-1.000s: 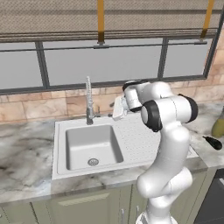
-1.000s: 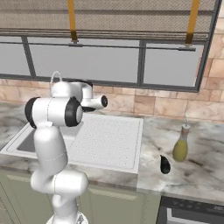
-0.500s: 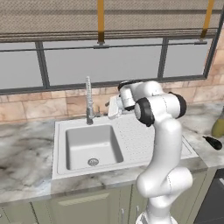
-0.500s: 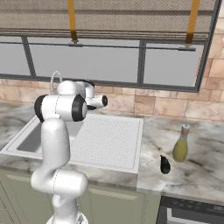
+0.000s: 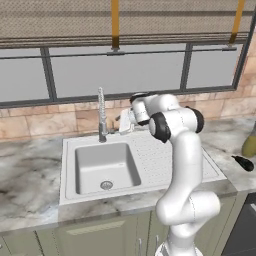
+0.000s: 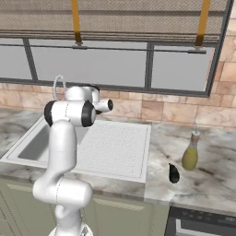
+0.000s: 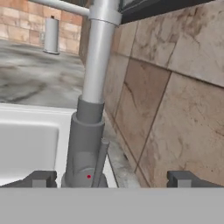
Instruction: Turn on the sink faucet. Then move the eggplant from the counter to the sink. Turn off the sink. Move the vegetable from the sink to the pot next to the stove. Finally move the pot to the front right burner.
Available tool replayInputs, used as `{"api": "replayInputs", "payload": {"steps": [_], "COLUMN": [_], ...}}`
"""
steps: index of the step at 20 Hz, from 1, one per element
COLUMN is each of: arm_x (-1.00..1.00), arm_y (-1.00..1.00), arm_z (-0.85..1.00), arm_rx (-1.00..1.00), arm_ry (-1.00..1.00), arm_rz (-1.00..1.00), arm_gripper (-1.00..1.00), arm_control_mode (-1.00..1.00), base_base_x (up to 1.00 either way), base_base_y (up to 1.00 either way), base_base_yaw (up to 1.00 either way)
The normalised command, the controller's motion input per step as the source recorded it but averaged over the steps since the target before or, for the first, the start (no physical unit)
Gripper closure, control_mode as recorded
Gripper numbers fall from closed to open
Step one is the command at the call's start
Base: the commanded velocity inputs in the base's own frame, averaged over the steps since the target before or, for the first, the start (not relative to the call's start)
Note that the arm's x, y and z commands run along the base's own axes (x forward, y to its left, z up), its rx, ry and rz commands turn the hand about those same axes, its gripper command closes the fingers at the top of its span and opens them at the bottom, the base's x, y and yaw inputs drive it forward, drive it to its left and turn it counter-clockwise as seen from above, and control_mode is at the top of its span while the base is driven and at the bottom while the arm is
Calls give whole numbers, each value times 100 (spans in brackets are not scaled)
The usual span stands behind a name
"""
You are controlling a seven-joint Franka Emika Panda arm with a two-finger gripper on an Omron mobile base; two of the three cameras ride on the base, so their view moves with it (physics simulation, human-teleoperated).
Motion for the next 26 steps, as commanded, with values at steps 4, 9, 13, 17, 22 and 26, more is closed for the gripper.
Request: {"api": "replayInputs", "payload": {"steps": [4, 9, 13, 17, 22, 26], "arm_x": [33, 4, 0, 5, 7, 0], "arm_y": [12, 15, 28, 33, 37, 34], "arm_z": [-19, -8, 0, -1, -12, -15], "arm_rx": [0, 0, 0, 0, 0, 0], "arm_ry": [1, 0, 0, 3, 7, 7], "arm_rz": [3, 5, 2, 0, 0, 0], "arm_gripper": [-100, -100, -100, -100, -100, -100], "arm_control_mode": [-100, -100, -100, -100, -100, -100], "base_base_x": [0, 0, 0, 0, 0, 0], "base_base_y": [0, 0, 0, 0, 0, 0], "base_base_yaw": [0, 0, 0, 0, 0, 0]}}
